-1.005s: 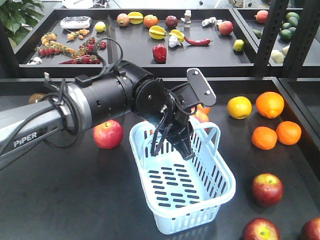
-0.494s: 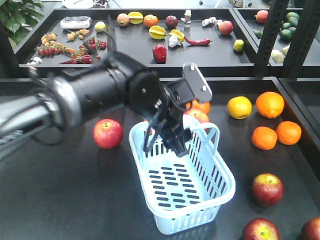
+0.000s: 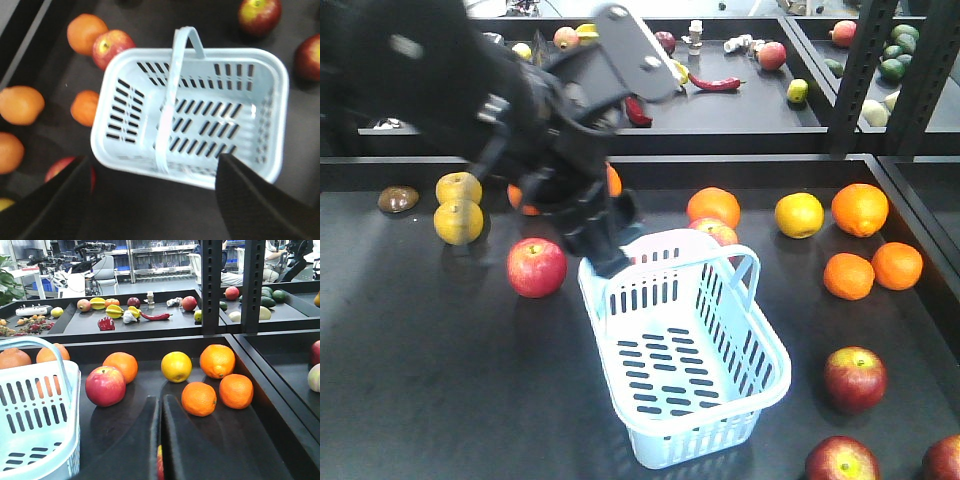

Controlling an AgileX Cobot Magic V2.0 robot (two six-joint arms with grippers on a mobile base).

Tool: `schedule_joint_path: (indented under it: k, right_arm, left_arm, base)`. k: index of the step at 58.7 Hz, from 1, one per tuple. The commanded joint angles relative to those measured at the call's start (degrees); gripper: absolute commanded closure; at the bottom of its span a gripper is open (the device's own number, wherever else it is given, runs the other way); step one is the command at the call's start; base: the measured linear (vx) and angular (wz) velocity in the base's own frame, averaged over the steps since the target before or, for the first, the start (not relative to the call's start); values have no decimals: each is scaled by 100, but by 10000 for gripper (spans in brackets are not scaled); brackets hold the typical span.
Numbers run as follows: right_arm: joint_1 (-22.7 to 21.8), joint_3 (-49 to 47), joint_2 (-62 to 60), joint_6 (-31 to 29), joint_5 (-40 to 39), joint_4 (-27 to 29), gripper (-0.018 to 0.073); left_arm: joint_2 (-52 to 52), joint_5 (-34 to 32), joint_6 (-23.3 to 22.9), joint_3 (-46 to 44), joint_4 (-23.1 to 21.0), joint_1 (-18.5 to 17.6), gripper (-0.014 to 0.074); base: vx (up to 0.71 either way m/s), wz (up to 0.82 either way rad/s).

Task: Pick three apples into basket with both arms
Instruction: 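Open the left gripper, release the handle and lift the arm away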

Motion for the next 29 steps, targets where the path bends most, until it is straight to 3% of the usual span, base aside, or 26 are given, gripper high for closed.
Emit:
schedule_joint_path:
  k: [1, 3, 11, 18, 24, 29]
  right_arm:
    - [5, 63, 106, -45, -410, -24, 564]
    - [5, 63, 106, -45, -410, -24, 564]
    - [5, 63, 106, -45, -410, -24, 564]
    - [5, 63, 106, -45, -410, -24, 564]
    - [5, 63, 106, -45, -410, -24, 564]
    - [5, 63, 106, -45, -410, -24, 564]
  left_arm:
    - [-518, 458, -264, -187, -341, 4, 150]
    - [-586, 727, -254, -187, -435, 4, 162]
    - [-1027, 717, -497, 196, -620, 4, 256]
    - [-1529, 691, -765, 879, -626, 4, 428]
    - [-2127, 370, -852, 1745, -626, 4, 598]
    - [-2659, -157, -1011, 2540, -745, 4, 604]
  base:
    - [0, 0]
    - [0, 0]
    - [0, 0]
    - [0, 0]
    - [0, 0]
    - [0, 0]
